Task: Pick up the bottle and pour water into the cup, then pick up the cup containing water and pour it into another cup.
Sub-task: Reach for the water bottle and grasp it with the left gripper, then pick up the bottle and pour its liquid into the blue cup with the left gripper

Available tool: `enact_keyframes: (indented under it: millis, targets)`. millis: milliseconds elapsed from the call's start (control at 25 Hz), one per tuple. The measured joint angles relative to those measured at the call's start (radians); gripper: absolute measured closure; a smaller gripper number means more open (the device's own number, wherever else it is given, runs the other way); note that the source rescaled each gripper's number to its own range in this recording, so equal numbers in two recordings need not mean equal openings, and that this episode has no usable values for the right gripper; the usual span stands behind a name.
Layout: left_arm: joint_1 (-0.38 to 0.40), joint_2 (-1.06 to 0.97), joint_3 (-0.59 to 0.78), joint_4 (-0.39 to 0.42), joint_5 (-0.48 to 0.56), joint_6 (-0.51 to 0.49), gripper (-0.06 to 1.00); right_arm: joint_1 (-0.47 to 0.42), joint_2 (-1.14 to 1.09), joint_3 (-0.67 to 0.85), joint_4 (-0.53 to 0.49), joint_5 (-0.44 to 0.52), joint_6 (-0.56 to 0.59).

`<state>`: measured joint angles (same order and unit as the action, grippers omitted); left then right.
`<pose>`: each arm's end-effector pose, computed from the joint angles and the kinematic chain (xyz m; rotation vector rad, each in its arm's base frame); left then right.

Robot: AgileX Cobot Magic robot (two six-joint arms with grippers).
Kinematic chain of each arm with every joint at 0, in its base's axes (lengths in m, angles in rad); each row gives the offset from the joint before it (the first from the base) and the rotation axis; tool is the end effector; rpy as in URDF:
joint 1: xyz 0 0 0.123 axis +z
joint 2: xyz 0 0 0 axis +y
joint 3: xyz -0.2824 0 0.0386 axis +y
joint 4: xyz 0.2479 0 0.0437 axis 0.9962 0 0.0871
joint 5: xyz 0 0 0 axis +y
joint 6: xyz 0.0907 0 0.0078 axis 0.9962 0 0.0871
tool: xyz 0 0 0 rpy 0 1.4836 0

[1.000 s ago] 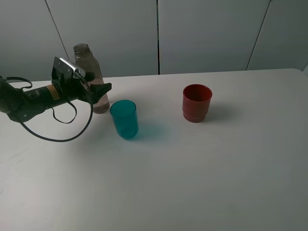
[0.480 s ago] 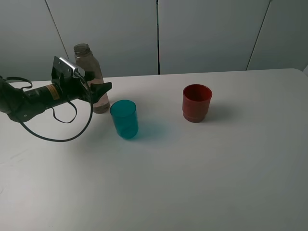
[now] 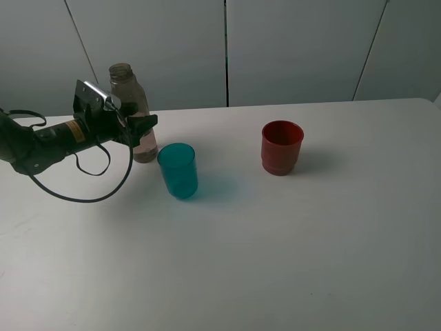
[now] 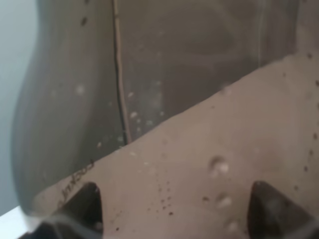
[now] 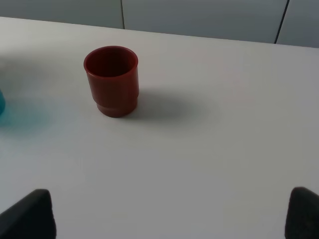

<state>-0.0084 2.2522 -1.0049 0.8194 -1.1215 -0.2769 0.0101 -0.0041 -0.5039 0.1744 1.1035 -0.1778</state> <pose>0.3947 -0.0632 0.0828 0.6502 1.6279 -0.5255 -0.0086 0.0140 0.2758 -0.2073 2.0576 0.1068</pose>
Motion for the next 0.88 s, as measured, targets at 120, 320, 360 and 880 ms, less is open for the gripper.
enact_keyframes:
  millis: [120, 320, 360, 880]
  targets:
    - [0.0, 0.002, 0.0, 0.0, -0.004, 0.0, 0.92, 0.0, 0.0, 0.0, 0.0, 0.0, 0.0]
    - [0.0, 0.002, 0.0, 0.004, -0.01, 0.008, 0.92, 0.0, 0.0, 0.0, 0.0, 0.0, 0.0]
    - [0.0, 0.002, 0.0, 0.004, -0.01, 0.005, 0.92, 0.0, 0.0, 0.0, 0.0, 0.0, 0.0]
    - [0.0, -0.157, 0.0, -0.001, 0.116, -0.005, 0.92, 0.0, 0.0, 0.0, 0.0, 0.0, 0.0]
